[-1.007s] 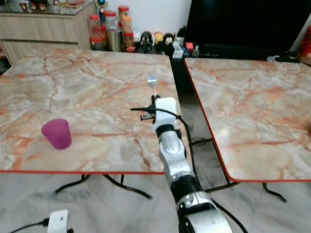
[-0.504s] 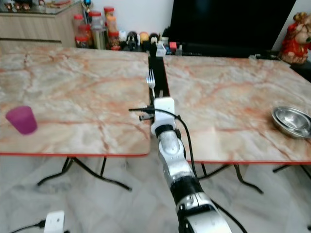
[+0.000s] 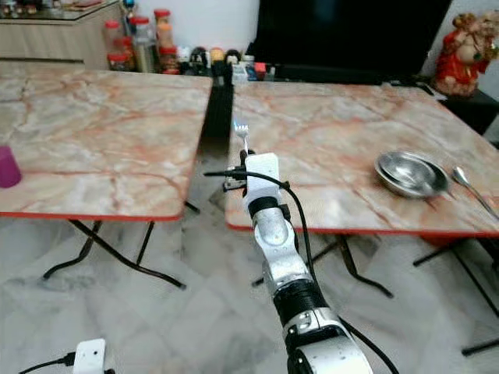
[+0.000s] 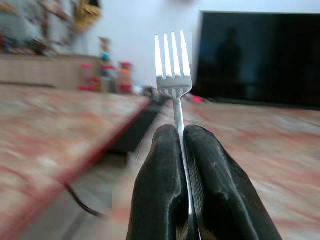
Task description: Setting the table
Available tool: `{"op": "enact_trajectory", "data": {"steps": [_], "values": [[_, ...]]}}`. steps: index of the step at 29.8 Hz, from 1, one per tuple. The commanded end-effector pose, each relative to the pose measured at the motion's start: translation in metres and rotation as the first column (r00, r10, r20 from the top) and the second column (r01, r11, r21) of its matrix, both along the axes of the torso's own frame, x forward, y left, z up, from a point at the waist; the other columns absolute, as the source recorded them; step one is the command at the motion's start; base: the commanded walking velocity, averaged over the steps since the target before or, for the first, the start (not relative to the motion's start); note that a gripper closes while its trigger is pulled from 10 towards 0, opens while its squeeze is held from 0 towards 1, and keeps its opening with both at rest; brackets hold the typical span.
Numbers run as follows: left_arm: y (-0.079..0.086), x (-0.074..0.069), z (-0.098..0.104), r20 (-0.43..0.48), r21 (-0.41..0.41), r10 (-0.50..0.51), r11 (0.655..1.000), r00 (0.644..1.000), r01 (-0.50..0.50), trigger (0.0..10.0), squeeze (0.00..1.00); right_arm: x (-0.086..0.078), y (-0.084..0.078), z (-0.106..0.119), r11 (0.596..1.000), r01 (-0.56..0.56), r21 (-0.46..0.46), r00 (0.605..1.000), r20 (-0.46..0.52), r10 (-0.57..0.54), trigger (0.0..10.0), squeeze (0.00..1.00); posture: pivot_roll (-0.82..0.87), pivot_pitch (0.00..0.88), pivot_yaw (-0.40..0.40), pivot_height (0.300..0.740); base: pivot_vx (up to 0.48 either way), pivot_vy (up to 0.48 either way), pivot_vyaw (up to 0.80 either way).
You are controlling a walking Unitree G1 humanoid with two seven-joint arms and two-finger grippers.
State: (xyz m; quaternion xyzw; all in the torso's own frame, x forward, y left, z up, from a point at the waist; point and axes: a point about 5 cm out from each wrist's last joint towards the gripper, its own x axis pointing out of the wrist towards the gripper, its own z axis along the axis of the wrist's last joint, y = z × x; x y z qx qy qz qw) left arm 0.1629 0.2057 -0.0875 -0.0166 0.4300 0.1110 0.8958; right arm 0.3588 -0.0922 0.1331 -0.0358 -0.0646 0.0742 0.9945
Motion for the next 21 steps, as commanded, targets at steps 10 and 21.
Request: {"op": "enact_trajectory", "data": {"steps": [10, 21], "values": [[0.0023, -0.0018, -0.0005, -0.008, 0.006, 0.003, 1.0, 1.0, -0.003, 10.0, 0.0, 0.0018, 0.0078, 0.0093, 1.0, -0.017, 0.011, 1.0, 0.019, 0.017, 10.0, 0.0, 0.05, 0.0, -0.048, 0.714, 0.0, -0.366, 0.0], [0.0025, 0.0008, 0.0011, 0.015, -0.005, 0.006, 1.0, 1.0, -0.006, 10.0, 0.0, 0.0015, 0.0092, 0.0089, 1.0, -0.024, 0.005, 1.0, 0.014, 0.024, 10.0, 0.0, 0.05, 0.0, -0.051, 0.714, 0.082, 0.0, 0.0]]}}
